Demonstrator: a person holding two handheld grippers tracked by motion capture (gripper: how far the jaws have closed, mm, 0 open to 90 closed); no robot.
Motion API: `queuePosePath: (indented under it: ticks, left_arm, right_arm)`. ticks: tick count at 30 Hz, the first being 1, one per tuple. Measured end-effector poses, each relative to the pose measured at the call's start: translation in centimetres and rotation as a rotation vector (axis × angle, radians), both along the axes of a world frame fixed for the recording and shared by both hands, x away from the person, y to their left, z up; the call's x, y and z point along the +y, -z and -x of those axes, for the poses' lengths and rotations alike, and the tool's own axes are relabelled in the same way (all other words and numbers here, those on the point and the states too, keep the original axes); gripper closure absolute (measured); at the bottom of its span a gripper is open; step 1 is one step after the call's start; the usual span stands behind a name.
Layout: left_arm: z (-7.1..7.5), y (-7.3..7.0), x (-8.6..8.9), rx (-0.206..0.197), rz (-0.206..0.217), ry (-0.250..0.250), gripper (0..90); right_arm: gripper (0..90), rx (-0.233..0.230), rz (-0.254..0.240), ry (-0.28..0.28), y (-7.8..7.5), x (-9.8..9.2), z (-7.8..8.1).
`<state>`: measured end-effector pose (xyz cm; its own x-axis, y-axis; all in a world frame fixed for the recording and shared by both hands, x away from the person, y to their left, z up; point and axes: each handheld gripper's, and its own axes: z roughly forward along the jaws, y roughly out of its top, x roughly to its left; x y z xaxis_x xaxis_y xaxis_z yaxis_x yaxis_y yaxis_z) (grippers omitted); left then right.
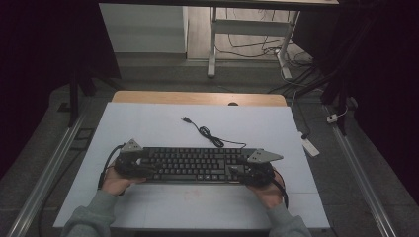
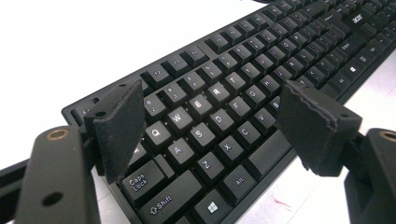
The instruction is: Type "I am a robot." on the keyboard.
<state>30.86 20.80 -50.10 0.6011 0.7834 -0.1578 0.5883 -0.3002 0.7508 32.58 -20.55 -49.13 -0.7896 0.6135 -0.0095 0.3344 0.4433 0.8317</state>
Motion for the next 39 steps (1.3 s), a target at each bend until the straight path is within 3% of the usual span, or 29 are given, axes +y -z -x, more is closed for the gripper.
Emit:
queuePosePath:
  ticks: [18, 28, 39]
  left_arm:
    - [0.0, 0.0, -0.3, 0.001, -0.011, 0.011, 22.4]
    - [0.0, 0.0, -0.2, -0.004, -0.013, 0.000, 22.1]
    - [0.1, 0.1, -0.4, 0.000, -0.019, 0.012, 22.0]
  right_arm:
    - [50.0, -0.007, -0.026, -0.045, -0.6, 2.2, 0.1]
    - [66.3, 0.002, -0.046, -0.101, -1.0, 3.6, -0.1]
    - [88.6, 0.016, -0.029, -0.140, -1.1, 4.6, -0.2]
